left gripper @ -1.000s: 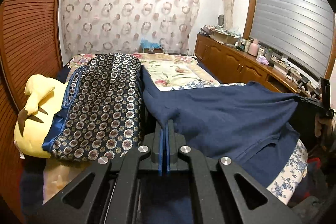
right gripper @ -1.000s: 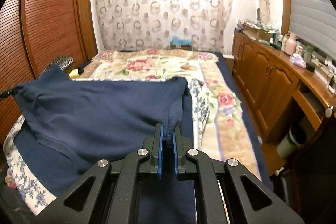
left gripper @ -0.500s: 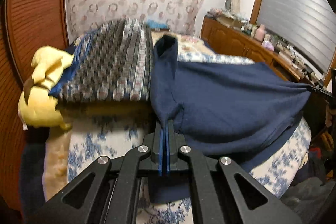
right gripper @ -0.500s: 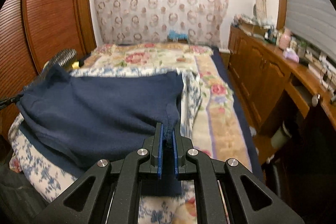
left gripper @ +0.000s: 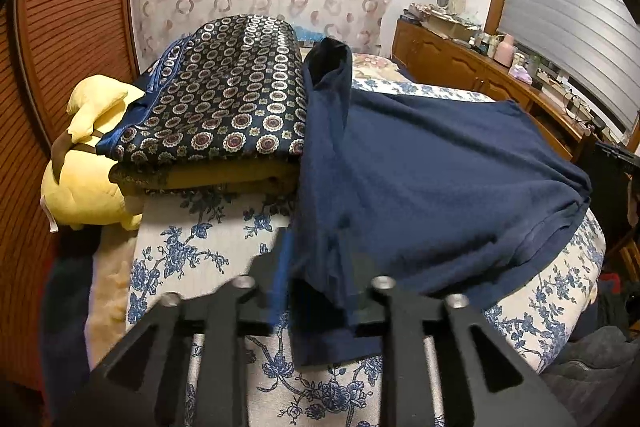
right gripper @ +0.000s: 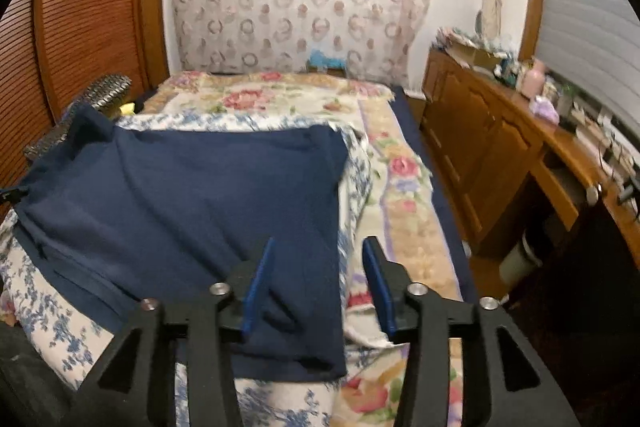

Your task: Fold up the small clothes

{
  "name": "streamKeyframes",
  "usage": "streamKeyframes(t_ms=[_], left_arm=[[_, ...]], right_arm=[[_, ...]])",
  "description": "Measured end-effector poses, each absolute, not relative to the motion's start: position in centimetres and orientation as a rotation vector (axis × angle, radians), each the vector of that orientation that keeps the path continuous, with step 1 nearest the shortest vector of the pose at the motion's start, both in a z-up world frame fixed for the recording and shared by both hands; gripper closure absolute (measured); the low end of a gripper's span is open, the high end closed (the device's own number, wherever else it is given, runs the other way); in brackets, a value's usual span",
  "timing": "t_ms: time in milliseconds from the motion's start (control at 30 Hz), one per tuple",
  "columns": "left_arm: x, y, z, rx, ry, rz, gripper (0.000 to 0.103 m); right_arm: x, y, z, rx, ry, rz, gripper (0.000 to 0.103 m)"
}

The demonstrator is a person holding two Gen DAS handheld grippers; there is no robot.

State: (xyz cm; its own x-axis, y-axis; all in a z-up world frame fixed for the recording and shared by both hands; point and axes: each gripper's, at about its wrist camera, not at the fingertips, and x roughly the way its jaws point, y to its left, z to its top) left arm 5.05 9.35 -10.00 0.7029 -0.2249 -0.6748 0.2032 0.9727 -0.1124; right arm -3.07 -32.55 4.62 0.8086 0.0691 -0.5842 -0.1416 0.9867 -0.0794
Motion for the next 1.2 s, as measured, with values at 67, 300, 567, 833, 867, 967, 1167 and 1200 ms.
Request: streamKeyframes(t_ms=[67,300,567,833,867,967,1167,1200], left_arm=[[5.2,9.5,-10.0,-0.038,0.756,-0.253,0.064],[5.7,9.5,-11.4,-0.048,0.808,-0.254,0.045],[6.0,10.2,-13.2,-0.060,0.857,-0.191,0.045],[5.8,10.4,-14.0,-0.036,0.873,-0.164,0.045],[5.7,10.4,-14.1,-0.037,0.874,-0.163,0.045],[5.7,10.4,-14.2,-0.039,0.877,-0.162,0.045],[5.2,10.2,-14.2,-0.036,0.874,-0.155,0.045],[5.2,10.2,-14.2,-0.042,0.875,-0.157,0.045]], right_arm=[[-3.4,-31.3,4.1,-0.137,0.605,0.136,0.047],[-2.6,-26.8,1.0,-0.164,0.629,0.280,0.046],[0.4,-22.5,-3.5,-0.220,0.729,0.387,0.046],[3.3,-21.9,-3.9,-0.225,0.777,0.400,0.046],[3.6,-21.8,-3.9,-0.220,0.783,0.399,0.046],[4.2,-21.5,-3.2,-0.211,0.784,0.398,0.046],[3.7,-21.0,-3.3,-0.217,0.787,0.393,0.041],[3.5,-21.1,-3.4,-0.216,0.787,0.392,0.041]])
